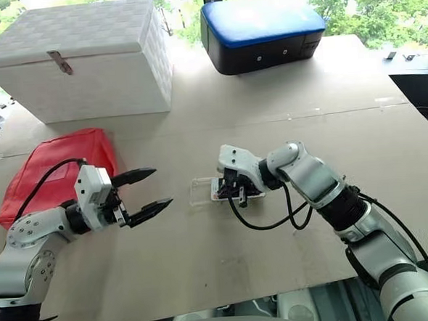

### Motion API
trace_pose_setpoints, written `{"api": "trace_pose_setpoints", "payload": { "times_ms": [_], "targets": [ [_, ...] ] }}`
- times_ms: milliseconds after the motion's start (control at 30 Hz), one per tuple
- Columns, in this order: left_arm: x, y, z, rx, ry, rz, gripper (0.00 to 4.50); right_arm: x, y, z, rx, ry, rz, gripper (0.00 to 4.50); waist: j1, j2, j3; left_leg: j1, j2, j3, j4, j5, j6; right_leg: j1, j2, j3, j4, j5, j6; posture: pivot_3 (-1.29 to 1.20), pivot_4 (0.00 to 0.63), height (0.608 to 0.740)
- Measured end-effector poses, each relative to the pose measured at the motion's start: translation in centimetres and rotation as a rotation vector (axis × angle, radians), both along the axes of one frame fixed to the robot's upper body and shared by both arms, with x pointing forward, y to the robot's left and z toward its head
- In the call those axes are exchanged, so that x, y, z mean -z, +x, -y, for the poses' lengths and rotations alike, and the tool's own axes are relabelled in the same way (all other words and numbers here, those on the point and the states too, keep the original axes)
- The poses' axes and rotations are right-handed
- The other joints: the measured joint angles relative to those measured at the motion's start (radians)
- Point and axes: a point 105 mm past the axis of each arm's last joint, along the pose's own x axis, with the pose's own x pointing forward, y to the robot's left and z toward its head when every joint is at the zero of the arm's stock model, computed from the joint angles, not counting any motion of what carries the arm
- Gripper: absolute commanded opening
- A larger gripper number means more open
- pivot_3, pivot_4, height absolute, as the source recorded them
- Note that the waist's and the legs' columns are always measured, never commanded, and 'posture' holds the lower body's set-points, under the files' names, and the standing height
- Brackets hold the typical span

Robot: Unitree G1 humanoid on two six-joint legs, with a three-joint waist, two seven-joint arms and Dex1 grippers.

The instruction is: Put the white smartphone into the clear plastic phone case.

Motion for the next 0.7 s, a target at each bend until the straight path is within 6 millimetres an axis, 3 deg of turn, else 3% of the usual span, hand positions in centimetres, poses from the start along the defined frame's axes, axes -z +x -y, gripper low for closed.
{"api": "trace_pose_setpoints", "payload": {
  "times_ms": [167,467,700],
  "targets": [
    [-0.4,-0.4,0.2,0.003,-0.008,0.011,4.50,0.7,1.6,-1.3,-0.027,-0.060,0.099,0.02,-0.003,0.000,-0.002,0.003,0.001,0.000,0.000,0.000,0.000,0.001,0.001,0.000,0.001,0.000,0.000,0.00,0.150,0.740],
    [-0.5,-0.6,0.1,-0.011,-0.007,0.009,4.50,2.0,2.5,-1.7,-0.058,-0.115,0.143,0.02,0.000,0.007,-0.017,0.018,0.001,-0.001,-0.002,-0.005,0.000,0.015,-0.003,0.002,-0.001,-0.006,0.000,0.00,0.150,0.740],
    [-0.5,-0.7,0.0,-0.015,-0.007,0.006,4.50,1.2,2.3,-1.2,0.012,0.050,0.033,0.02,0.000,0.010,-0.016,0.015,0.001,-0.002,-0.002,-0.003,-0.003,0.014,-0.004,0.003,0.000,-0.003,-0.004,0.00,0.150,0.740]
  ]
}}
